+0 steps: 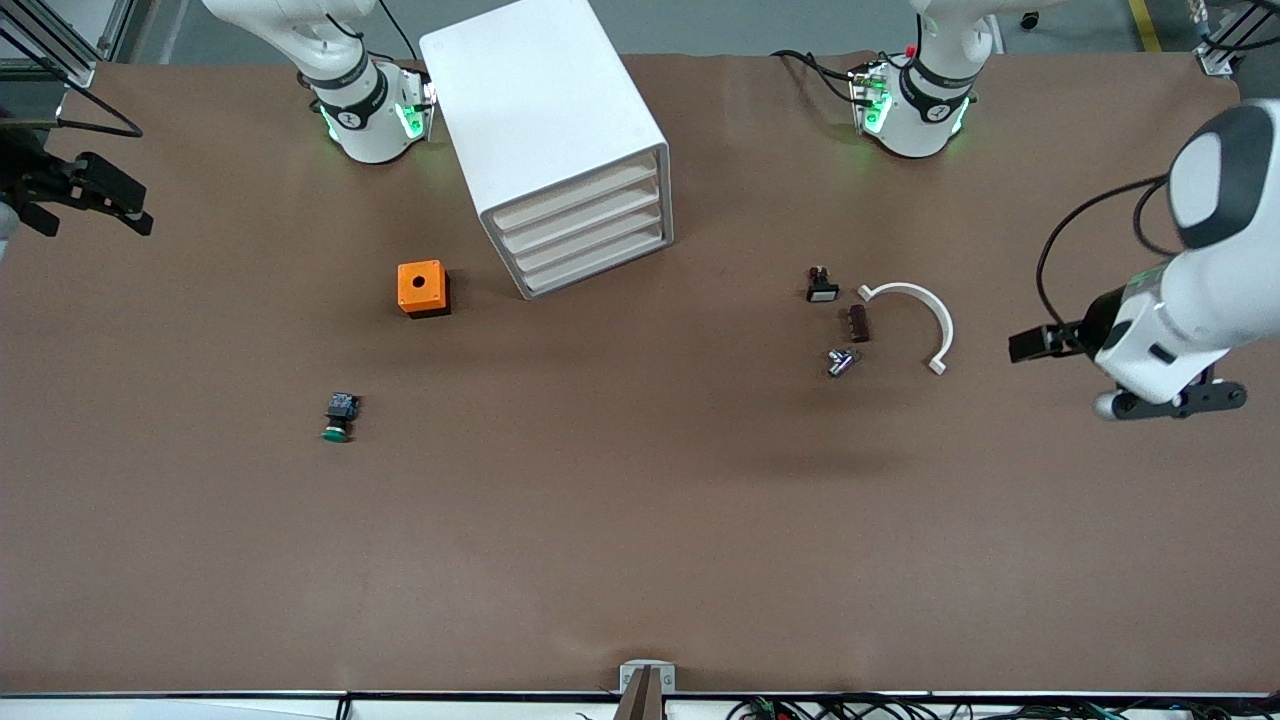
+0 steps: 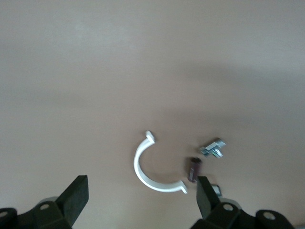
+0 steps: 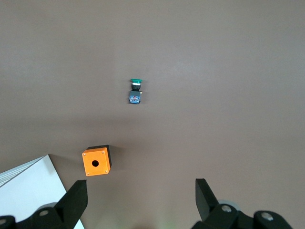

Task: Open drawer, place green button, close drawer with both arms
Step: 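Move the right gripper toward the green button while the left gripper reaches the cabinet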

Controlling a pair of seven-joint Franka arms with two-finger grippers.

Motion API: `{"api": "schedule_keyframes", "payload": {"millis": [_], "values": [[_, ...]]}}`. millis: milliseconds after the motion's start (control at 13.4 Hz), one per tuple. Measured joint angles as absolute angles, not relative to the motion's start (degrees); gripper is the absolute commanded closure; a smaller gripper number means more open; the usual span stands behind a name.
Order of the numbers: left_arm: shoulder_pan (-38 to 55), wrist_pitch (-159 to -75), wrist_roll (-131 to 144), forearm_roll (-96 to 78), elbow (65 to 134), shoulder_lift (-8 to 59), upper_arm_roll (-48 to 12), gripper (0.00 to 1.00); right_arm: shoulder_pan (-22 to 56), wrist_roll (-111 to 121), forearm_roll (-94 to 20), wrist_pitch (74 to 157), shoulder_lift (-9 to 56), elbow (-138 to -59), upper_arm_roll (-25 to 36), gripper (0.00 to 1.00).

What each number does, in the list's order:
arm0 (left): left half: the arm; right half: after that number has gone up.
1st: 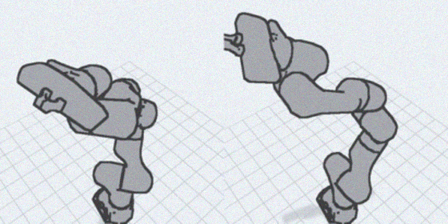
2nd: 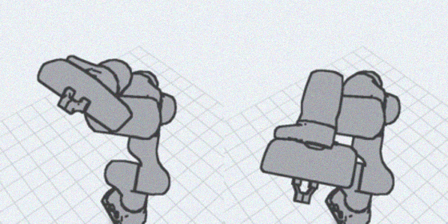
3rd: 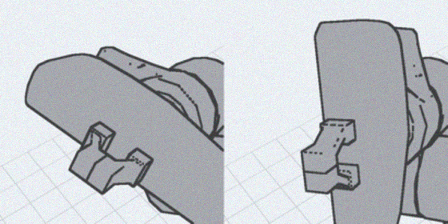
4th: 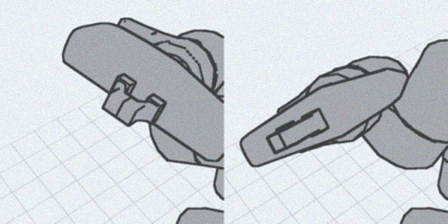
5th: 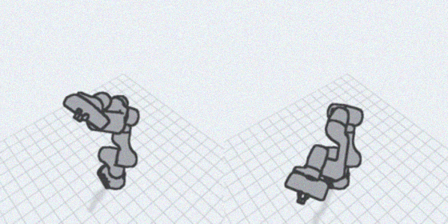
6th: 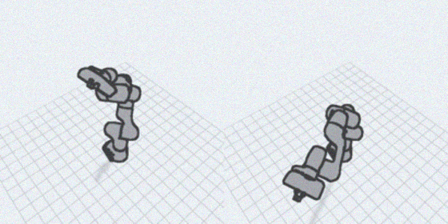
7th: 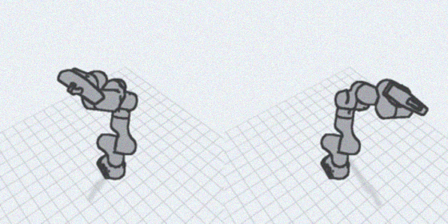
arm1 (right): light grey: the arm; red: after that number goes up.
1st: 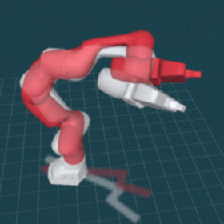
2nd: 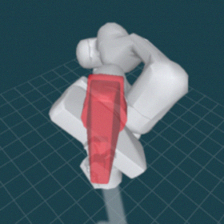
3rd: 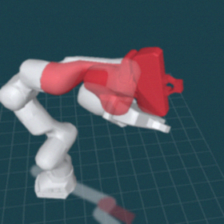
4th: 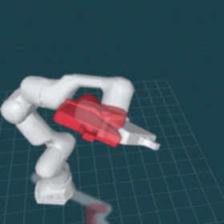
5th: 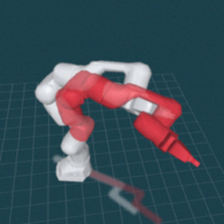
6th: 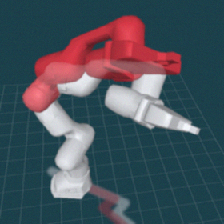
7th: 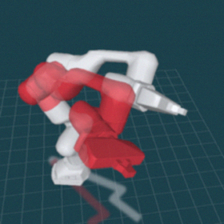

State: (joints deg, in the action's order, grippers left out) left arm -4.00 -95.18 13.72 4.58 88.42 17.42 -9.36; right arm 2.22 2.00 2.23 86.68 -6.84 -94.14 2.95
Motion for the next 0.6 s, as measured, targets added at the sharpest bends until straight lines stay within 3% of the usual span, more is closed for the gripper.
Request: {"api": "schedule_keyframes", "payload": {"millis": [372,595], "values": [[-4.2,-98.8,21.9,8.4,86.1,25.6,-9.4,0.0,2.2,2.0,2.3,86.7,-5.9,-94.2,3.0,0.0],[-4.4,-100.5,23.1,8.8,85.9,29.3,-9.0,0.0,2.2,2.0,2.3,87.3,-1.4,-93.9,3.1,0.0]]}}
